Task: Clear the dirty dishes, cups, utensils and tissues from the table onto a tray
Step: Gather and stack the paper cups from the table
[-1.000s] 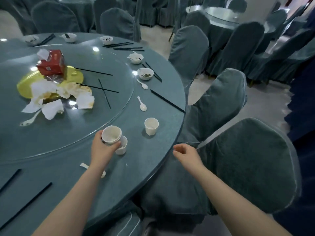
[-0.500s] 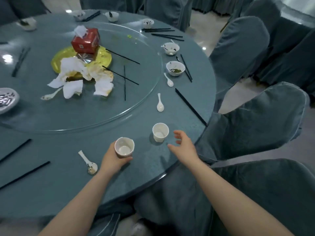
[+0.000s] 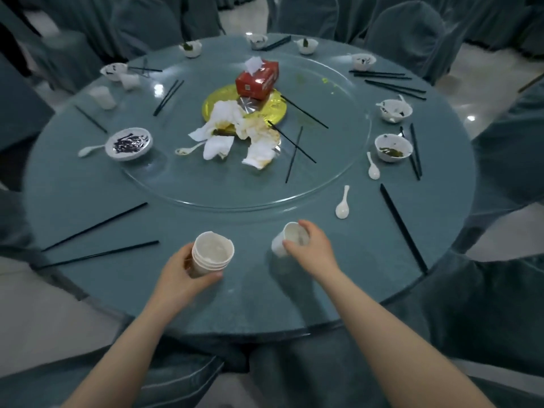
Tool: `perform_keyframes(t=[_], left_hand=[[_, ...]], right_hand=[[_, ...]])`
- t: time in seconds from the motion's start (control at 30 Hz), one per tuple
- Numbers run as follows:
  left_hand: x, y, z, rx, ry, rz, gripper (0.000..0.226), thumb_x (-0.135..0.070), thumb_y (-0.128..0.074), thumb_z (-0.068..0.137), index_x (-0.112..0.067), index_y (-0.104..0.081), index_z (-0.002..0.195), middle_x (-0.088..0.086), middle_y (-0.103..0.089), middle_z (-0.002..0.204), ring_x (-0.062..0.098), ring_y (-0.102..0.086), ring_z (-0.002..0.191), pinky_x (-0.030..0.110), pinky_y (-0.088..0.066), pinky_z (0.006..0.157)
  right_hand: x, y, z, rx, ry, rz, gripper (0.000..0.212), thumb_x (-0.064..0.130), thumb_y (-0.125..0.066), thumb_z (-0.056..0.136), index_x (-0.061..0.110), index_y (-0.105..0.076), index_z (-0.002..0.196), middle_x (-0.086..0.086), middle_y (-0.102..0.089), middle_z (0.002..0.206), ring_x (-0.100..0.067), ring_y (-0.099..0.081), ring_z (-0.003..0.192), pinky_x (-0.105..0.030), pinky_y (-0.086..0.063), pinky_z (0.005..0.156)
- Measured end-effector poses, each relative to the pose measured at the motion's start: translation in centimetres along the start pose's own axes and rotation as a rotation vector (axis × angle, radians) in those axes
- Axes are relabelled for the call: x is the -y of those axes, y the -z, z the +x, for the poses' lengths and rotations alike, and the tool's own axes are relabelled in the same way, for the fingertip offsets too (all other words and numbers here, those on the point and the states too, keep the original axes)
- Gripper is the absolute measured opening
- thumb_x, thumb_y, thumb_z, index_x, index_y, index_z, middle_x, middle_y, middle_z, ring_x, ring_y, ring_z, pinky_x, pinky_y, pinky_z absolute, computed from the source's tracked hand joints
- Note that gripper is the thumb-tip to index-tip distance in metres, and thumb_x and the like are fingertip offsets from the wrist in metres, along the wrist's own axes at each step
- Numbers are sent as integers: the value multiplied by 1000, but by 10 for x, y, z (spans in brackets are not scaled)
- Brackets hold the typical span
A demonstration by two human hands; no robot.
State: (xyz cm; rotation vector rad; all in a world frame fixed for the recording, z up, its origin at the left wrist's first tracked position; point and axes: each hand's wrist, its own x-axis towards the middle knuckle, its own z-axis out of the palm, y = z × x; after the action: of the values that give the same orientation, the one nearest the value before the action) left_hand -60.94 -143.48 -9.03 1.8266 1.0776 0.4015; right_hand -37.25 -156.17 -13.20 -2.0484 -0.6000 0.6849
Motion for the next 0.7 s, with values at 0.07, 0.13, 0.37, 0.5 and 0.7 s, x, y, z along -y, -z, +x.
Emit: perform_keyframes(t=[0.07,0.13,0.37,0.5,0.7], left_hand=[[0,13,-6,-31,-12,26,58,-13,-87,64,-39,-56,106,-16,-64,105,1,-59,100,12,-42,80],[2,25,-12,-47,-6,31,60,-21,-88,64,-33,-59,115,-6,-64,112,12,-58,106,26,-44,90],[17,83,-35,-134,-77,99,59,-23,-87,60,-37,-55,108,-15,-61,103,5,-56,94,7,-36,71],[34,139,-50,-124,-119,171,62,-30,-87,59,-32,-59,114,-12,-60,104,4,-55,91,13,-37,70],[74,250,-74,-186,-177,125,63,-46,-83,52,-57,-49,104,-29,-54,98,-14,-50,90,12,-37,71]], right_hand=[[28,-13,-8,48,45,172,57,31,-72,77,19,-52,129,1,-56,127,-18,-56,114,-34,-46,99],[56,-25,-21,112,83,333,39,28,-68,84,21,-56,121,6,-61,115,-18,-62,102,-38,-55,86],[128,-73,-82,314,240,344,37,19,-61,92,14,-55,128,8,-60,116,-8,-65,95,-27,-55,78],[174,-112,-116,322,299,267,44,21,-66,88,16,-54,130,7,-58,123,-17,-64,103,-38,-52,93],[235,-221,-165,454,385,228,43,20,-65,89,16,-54,130,16,-59,115,5,-63,91,-12,-48,80]])
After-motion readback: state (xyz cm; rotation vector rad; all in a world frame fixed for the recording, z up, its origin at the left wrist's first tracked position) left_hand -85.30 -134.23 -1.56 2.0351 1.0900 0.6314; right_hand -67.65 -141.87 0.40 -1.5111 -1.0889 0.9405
